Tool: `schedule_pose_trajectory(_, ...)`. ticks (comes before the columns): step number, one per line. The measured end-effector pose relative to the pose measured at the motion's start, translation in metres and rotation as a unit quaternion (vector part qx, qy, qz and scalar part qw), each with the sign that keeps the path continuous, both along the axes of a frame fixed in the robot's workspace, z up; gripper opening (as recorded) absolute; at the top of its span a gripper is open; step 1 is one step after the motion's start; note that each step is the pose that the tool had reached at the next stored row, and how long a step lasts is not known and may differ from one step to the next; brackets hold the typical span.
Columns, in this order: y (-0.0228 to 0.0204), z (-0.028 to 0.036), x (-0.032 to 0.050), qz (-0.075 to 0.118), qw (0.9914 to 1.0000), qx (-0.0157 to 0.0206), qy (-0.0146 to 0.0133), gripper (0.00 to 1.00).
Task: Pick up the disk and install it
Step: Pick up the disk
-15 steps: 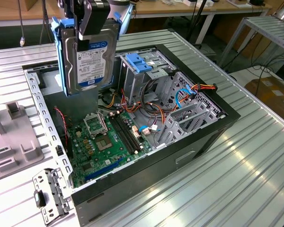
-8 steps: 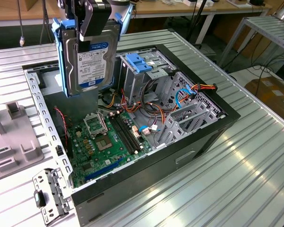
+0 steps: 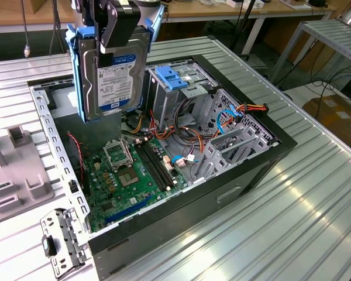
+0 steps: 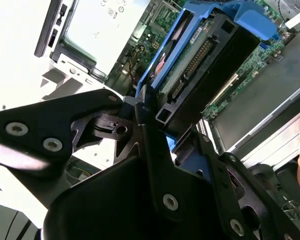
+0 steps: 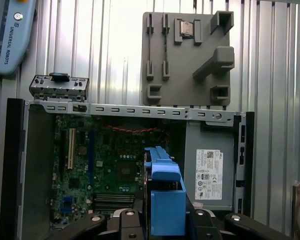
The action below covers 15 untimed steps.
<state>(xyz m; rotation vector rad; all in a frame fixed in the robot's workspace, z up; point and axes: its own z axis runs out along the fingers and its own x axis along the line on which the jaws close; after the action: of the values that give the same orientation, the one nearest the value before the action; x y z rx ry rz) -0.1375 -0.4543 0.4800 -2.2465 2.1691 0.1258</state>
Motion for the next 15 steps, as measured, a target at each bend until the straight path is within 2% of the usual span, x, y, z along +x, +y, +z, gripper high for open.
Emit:
schedule_pose_trajectory(4,-0.0038,-0.0001,0.0002,0.0,1.0,0.0,0.0,0.37)
schedule_pose_trajectory(15,-0.0094,-0.0001,0.0005,0.0,1.0,0.0,0.0,0.37)
